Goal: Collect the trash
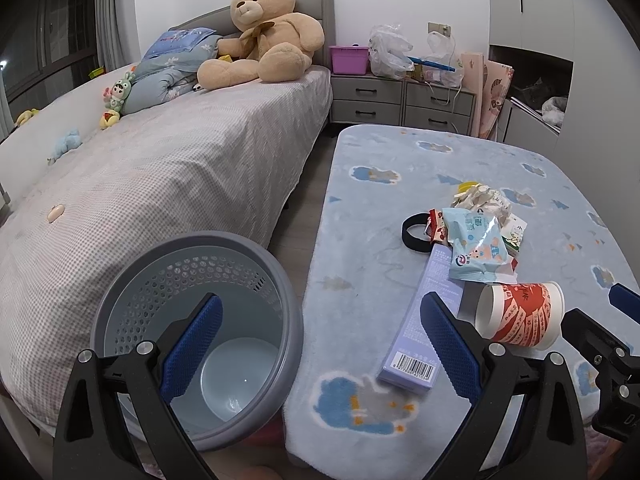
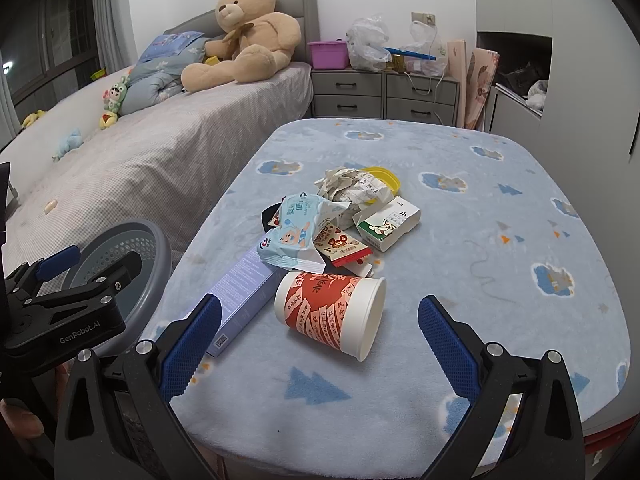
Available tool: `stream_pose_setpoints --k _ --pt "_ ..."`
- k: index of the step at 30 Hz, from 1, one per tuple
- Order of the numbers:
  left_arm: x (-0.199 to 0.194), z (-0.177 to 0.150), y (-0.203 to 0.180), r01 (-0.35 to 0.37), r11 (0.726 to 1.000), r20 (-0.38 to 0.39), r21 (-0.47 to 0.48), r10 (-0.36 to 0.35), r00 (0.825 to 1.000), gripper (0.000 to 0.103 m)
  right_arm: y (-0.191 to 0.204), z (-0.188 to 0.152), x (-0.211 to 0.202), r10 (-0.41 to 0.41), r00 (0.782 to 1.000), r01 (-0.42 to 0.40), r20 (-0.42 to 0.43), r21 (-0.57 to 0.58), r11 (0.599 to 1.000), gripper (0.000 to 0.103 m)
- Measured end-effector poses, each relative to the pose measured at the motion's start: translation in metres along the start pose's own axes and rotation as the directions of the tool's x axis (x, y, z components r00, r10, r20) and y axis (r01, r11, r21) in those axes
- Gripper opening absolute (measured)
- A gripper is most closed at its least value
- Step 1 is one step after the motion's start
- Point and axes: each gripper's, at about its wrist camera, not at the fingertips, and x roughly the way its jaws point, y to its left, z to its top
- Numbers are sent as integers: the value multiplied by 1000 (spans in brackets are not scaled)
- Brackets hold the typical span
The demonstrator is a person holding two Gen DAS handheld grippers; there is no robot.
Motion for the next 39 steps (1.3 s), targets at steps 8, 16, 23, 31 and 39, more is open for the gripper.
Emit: stream_pose_setpoints --k 8,16,23,31,39 --pt "1 -1 -1 1 1000 0 0 -1 1000 95 0 0 0 1 1000 -1 1 2 1000 97" --pt "3 -3 -3 7 1000 -1 6 -7 1000 95 0 0 1 0 1000 0 1 2 1000 97" --pt "4 -4 -5 8 1000 -1 9 -8 1000 95 0 0 1 0 1000 0 0 3 1000 97" --pt "7 -5 -7 13 1000 -11 13 -12 1000 95 -9 0 -1 -16 1000 16 1 -7 1000 97" --pt "20 -7 -15 50 998 -40 44 -48 998 95 -24 -5 -4 -16 1000 16 17 -3 1000 97"
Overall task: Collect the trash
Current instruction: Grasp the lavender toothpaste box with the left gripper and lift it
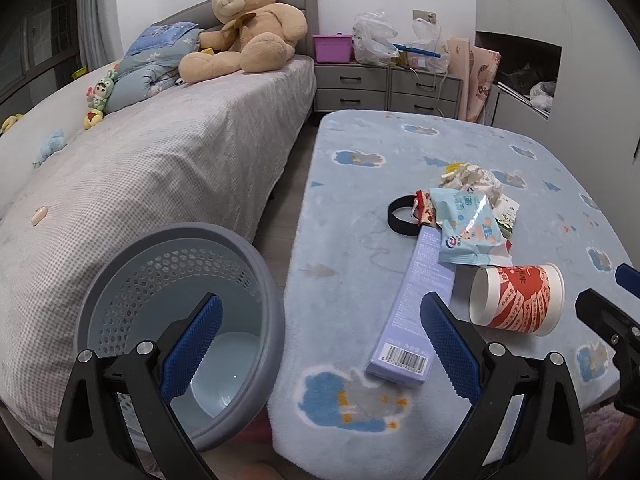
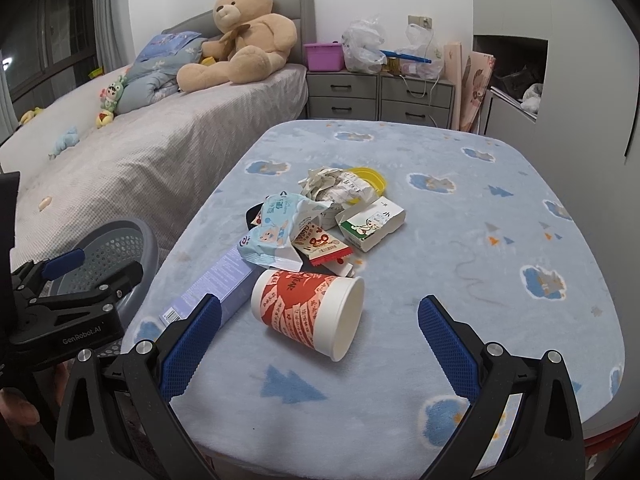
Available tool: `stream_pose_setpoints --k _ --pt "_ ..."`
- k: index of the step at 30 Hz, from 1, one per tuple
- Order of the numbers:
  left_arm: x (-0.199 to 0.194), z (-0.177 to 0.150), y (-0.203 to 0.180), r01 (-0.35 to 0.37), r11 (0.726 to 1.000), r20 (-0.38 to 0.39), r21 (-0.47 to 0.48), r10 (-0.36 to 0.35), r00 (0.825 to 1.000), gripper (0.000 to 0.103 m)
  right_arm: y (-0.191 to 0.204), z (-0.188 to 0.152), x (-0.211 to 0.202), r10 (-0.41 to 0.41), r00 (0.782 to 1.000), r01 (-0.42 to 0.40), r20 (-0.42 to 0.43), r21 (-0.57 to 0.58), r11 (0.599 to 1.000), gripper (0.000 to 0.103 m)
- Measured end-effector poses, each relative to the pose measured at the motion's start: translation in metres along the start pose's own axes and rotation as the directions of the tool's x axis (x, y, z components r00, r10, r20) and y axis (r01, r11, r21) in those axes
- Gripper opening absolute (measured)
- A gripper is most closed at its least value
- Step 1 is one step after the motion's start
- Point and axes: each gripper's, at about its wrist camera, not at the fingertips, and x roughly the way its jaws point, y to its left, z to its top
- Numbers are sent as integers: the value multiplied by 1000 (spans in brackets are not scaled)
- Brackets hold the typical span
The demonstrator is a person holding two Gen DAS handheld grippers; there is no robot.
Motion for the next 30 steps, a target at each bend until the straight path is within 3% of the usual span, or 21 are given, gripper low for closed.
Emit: stream_pose_setpoints --k 8,22,30 --pt "30 -3 -21 90 995 -81 52 -86 993 95 -13 0 3 -5 1000 4 14 31 1000 97" --pt "92 -4 -48 157 983 -210 92 -135 968 95 -28 2 14 -1 999 4 -40 61 998 97" --pt "101 5 -56 188 977 -200 99 -166 966 92 -29 2 16 -2 999 5 -44 62 998 97"
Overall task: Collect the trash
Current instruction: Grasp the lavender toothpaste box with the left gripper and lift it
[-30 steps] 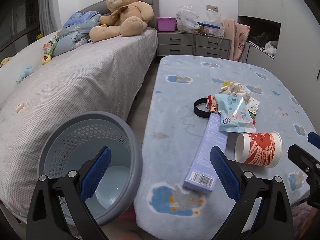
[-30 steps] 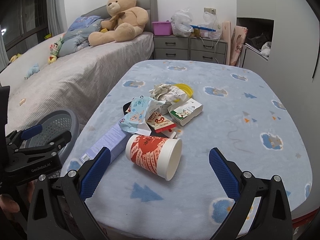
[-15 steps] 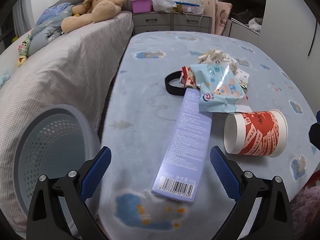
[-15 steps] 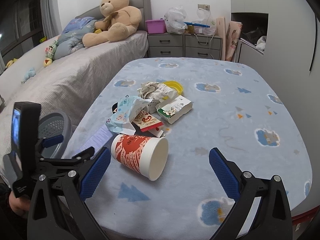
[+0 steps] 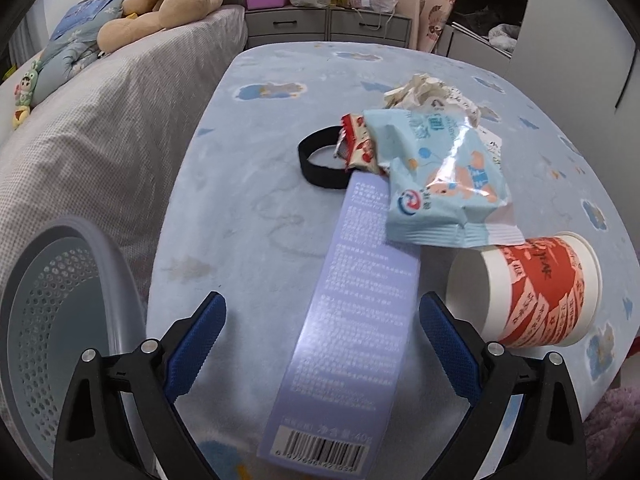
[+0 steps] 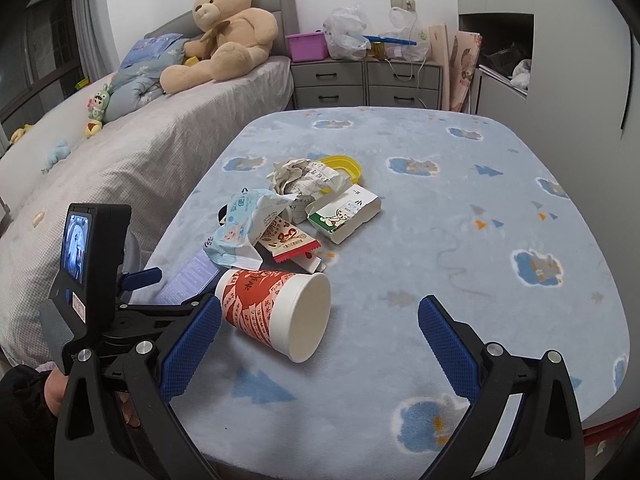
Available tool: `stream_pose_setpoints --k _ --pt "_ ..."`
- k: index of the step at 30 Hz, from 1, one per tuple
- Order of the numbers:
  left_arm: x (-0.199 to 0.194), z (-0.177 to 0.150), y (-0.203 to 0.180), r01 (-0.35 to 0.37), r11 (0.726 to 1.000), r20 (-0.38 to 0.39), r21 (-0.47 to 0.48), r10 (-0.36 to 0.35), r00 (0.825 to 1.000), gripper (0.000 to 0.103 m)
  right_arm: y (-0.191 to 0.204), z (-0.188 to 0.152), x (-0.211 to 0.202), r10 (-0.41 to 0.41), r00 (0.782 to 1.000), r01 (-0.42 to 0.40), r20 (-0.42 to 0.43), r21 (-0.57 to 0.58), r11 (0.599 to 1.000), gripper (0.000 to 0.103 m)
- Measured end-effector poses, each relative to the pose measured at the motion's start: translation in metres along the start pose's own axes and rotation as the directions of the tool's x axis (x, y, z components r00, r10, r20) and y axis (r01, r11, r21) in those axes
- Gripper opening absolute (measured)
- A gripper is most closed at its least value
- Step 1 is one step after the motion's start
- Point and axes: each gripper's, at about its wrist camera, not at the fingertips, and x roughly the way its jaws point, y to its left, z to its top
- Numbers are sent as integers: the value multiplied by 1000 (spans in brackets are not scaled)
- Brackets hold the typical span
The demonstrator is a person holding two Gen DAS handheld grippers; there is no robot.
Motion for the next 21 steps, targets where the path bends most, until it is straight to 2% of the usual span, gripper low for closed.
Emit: stream_pose_setpoints --k 2,3,4,6,9,15,21 --pt "1 1 -6 21 999 -10 26 -21 1000 72 0 0 1 0 1000 0 -2 -2 1000 97" --pt "3 1 -8 36 999 -26 36 -35 999 56 0 -1 1 -1 1000 1 -2 -3 1000 97" --pt "4 0 -9 50 998 -42 39 -49 998 49 0 -1 1 -1 1000 1 -2 -5 1000 97" --pt "2 -2 -9 49 998 -40 40 -47 998 45 0 -2 2 -6 1000 6 -3 -8 1000 97" --pt "-4 -4 -5 76 997 -35 24 -75 997 44 1 -2 3 -9 1000 9 -9 -10 1000 97" --pt "-25 -14 7 76 997 -6 9 -76 997 44 7 -6 5 -36 999 36 -12 -34 999 97" --pt "-48 -25 19 78 997 29 -1 -78 997 44 17 -13 12 -19 999 19 -36 -12 1000 97"
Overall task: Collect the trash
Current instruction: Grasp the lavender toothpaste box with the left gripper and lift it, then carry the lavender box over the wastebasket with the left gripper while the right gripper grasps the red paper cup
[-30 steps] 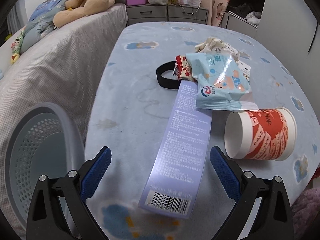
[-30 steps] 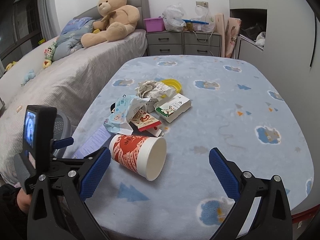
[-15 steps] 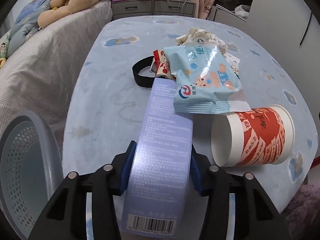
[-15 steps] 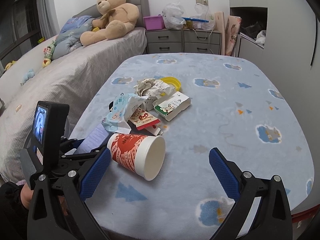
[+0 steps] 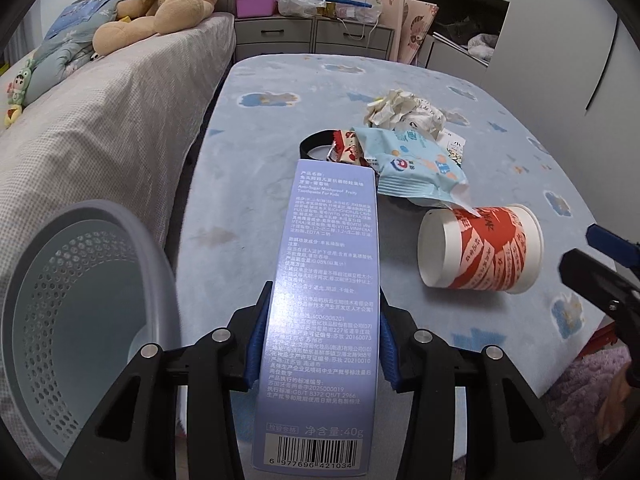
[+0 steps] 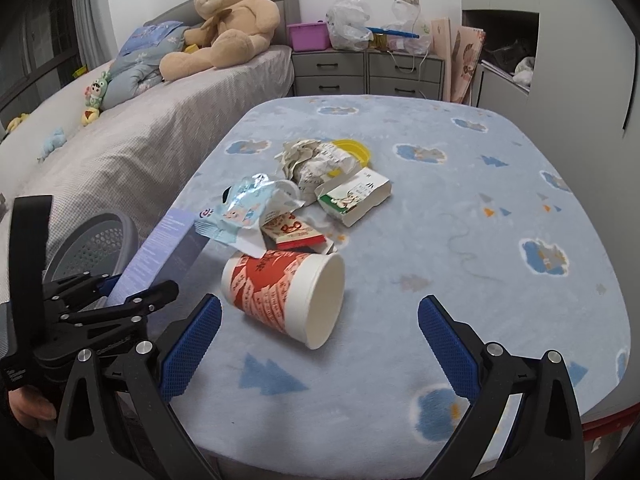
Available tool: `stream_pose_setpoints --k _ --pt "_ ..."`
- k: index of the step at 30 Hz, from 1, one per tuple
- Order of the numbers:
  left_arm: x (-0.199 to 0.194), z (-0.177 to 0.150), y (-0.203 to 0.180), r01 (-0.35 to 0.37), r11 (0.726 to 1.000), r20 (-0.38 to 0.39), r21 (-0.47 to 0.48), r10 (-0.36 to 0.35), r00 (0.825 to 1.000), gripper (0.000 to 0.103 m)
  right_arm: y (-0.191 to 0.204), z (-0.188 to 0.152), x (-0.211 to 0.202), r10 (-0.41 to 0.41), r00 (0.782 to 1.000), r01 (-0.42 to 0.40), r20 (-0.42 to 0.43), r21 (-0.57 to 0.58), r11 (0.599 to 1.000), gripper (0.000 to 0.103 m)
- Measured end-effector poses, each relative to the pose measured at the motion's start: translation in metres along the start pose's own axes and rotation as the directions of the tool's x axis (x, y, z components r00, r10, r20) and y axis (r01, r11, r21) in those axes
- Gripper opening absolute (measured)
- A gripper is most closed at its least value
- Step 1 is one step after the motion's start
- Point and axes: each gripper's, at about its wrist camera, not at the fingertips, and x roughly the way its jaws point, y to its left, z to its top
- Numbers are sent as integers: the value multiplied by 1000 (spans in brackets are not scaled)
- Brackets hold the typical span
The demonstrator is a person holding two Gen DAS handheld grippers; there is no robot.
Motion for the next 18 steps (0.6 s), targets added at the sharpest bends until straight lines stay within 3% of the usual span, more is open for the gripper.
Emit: stream_pose_setpoints --k 14,18 --pt "-51 -23 42 -38 998 99 -59 44 994 44 34 -7 38 -55 998 57 -21 107 993 97" --pt "-58 -25 50 -50 996 122 -75 58 991 44 44 -4 50 -157 988 157 -10 111 981 97"
